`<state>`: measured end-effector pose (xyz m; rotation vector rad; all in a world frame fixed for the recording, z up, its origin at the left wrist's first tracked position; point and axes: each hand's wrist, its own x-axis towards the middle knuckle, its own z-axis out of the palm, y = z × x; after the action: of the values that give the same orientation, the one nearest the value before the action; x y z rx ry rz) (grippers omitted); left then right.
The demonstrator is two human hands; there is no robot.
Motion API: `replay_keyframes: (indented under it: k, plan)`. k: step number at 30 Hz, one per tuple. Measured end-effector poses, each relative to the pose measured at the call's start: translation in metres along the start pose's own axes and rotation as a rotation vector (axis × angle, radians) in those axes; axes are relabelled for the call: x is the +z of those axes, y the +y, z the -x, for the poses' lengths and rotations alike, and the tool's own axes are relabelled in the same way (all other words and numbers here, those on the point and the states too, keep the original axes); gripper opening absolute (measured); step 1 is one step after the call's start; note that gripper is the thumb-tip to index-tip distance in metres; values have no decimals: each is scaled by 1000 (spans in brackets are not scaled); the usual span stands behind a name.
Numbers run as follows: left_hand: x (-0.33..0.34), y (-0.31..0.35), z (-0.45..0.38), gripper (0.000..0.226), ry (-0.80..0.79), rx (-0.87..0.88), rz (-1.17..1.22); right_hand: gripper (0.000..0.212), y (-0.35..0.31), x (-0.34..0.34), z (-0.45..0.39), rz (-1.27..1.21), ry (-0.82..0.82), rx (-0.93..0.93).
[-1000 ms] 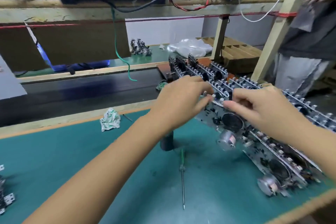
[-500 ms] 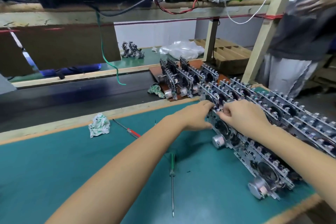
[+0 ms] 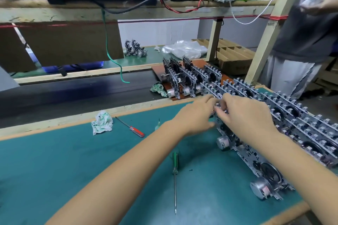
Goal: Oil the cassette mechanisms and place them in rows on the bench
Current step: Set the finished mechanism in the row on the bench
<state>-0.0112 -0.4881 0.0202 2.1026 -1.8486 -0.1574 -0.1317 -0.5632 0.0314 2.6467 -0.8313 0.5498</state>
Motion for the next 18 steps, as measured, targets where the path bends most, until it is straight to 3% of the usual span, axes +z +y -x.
replay_keyframes:
  k: [3, 7, 13, 18]
  plan:
    - [-20, -4, 44, 39, 179, -3, -64, 23, -26, -22, 14, -361, -13, 5]
    - [-32, -23, 135, 19, 273, -166, -24, 26, -81, -41, 40, -728, -114, -128]
    - [-33, -54, 273, 3, 418, -578, -24, 18, -193, -33, 58, -832, -354, -534]
    - [-44, -71, 348, 10, 397, -826, -162, 10, -290, -33, 62, -949, -392, -751]
